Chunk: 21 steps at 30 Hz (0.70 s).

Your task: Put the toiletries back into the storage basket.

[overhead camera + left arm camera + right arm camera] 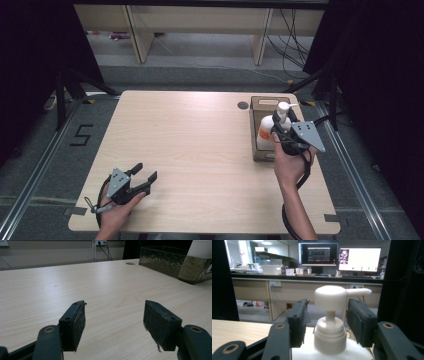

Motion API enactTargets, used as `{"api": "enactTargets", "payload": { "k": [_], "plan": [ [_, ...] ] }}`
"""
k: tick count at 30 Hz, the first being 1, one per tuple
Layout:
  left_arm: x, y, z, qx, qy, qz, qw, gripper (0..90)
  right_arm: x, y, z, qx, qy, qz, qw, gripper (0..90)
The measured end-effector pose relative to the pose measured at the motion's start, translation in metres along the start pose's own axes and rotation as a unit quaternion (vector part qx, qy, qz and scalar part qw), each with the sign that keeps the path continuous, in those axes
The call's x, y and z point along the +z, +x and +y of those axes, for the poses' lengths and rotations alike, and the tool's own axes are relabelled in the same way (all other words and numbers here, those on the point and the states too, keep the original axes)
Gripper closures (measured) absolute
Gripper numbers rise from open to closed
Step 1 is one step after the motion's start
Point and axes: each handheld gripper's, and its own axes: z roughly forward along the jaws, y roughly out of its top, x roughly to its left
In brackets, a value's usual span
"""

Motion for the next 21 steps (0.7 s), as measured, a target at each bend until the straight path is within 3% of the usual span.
{"api": "enactTargets", "payload": {
  "k": [12,21],
  "plan": [
    [0.001,0.0,0.0,-0.003,-0.005,-0.004,1.0,33.6,-0.013,-0.002,0.004,-0.014,0.002,0.008,0.9999,42.5],
    [0.0,-0.001,0.0,-0.005,0.002,0.0,1.0,33.6,-0.031,-0.014,-0.008,-0.016,0.019,0.022,0.9995,42.0]
  ]
}}
